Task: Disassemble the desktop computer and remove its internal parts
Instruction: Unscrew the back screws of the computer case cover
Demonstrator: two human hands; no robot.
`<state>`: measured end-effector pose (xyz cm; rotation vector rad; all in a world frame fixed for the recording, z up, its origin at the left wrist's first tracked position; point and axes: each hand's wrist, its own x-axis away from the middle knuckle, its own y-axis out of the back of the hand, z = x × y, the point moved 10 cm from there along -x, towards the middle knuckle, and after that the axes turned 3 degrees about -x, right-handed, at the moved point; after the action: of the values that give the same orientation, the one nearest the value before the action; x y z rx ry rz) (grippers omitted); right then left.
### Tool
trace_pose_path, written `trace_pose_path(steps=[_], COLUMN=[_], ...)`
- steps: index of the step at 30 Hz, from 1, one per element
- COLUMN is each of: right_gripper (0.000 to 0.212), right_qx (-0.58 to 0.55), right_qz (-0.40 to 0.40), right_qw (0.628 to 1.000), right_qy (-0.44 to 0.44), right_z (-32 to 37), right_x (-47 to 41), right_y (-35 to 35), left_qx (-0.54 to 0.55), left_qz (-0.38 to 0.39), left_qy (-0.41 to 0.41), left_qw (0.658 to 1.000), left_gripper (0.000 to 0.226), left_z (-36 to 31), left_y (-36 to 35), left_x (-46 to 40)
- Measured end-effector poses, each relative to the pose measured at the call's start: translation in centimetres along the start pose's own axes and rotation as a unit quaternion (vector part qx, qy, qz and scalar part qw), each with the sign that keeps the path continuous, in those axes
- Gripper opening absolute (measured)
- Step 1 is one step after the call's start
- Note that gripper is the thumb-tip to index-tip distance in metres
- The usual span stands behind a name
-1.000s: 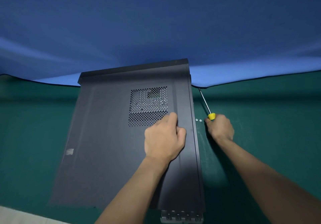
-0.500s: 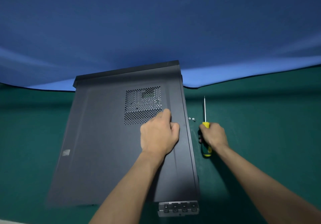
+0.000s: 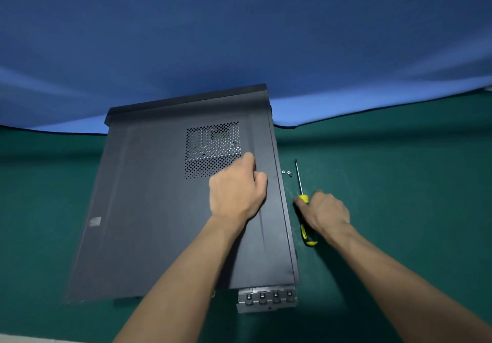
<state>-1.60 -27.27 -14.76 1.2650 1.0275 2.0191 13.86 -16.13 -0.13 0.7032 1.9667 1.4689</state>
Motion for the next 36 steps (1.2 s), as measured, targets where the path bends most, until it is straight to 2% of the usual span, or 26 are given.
trace_pose_path(steps=[3, 5, 8, 10, 12, 13, 16, 20, 21, 23, 26, 29, 32, 36], right_gripper=[0.043, 0.035, 0.038, 0.037, 0.039, 0.04, 0.038, 0.04, 0.038, 0.03, 0.02, 0.017, 0.023, 0.03], right_qx=[-0.048, -0.108, -0.187, -0.247, -0.317, -0.347, -0.402, -0.458, -0.485, -0.541, -0.625, -0.697, -0.73, -0.732], right_qz=[-0.043, -0.073, -0.115, -0.083, -0.006, 0.036, 0.135, 0.192, 0.197, 0.201, 0.166, 0.135, 0.101, 0.05], right_qw=[0.997, 0.989, 0.969, 0.957, 0.942, 0.932, 0.905, 0.867, 0.85, 0.811, 0.746, 0.672, 0.621, 0.625], right_qy=[0.032, 0.063, 0.111, 0.124, 0.112, 0.096, 0.034, -0.031, -0.051, -0.094, -0.156, -0.212, -0.265, -0.267], right_z=[0.8, 1.9, 4.0, 5.7, 7.5, 8.4, 10.7, 12.9, 13.1, 13.5, 13.8, 14.9, 15.3, 14.5], right_x=[2.8, 5.5, 10.3, 13.5, 16.4, 17.6, 20.7, 24.1, 24.7, 25.4, 25.5, 25.4, 25.6, 25.3], right_y=[2.7, 4.7, 6.7, 5.9, 3.4, 1.8, -2.6, -6.6, -7.5, -9.1, -10.6, -11.4, -12.0, -12.3], left_qx=[0.013, 0.056, 0.19, 0.351, 0.505, 0.541, 0.544, 0.509, 0.506, 0.53, 0.573, 0.585, 0.579, 0.563], left_qz=[-0.021, -0.023, -0.031, -0.021, 0.022, 0.053, 0.112, 0.17, 0.195, 0.237, 0.269, 0.295, 0.314, 0.271], left_qy=[-0.005, 0.021, 0.143, 0.218, 0.259, 0.273, 0.302, 0.349, 0.361, 0.393, 0.437, 0.457, 0.467, 0.495], left_qw=[1.0, 0.998, 0.971, 0.91, 0.823, 0.793, 0.775, 0.768, 0.759, 0.713, 0.639, 0.602, 0.59, 0.604], left_gripper=[0.023, 0.029, 0.032, 0.033, 0.034, 0.035, 0.043, 0.063, 0.065, 0.067, 0.066, 0.066, 0.069, 0.07], left_z=[-0.1, 0.5, 3.5, 5.6, 7.1, 7.9, 10.9, 15.0, 15.8, 16.9, 17.8, 17.6, 16.9, 16.9], left_y=[0.4, 0.7, 1.6, 1.7, 1.4, 1.2, 1.9, 2.6, 2.3, 1.6, 0.8, 0.0, -0.9, -1.4], left_x=[0.1, 0.8, 3.1, 5.7, 8.5, 10.0, 14.3, 19.4, 20.5, 22.2, 23.3, 23.4, 23.0, 22.4])
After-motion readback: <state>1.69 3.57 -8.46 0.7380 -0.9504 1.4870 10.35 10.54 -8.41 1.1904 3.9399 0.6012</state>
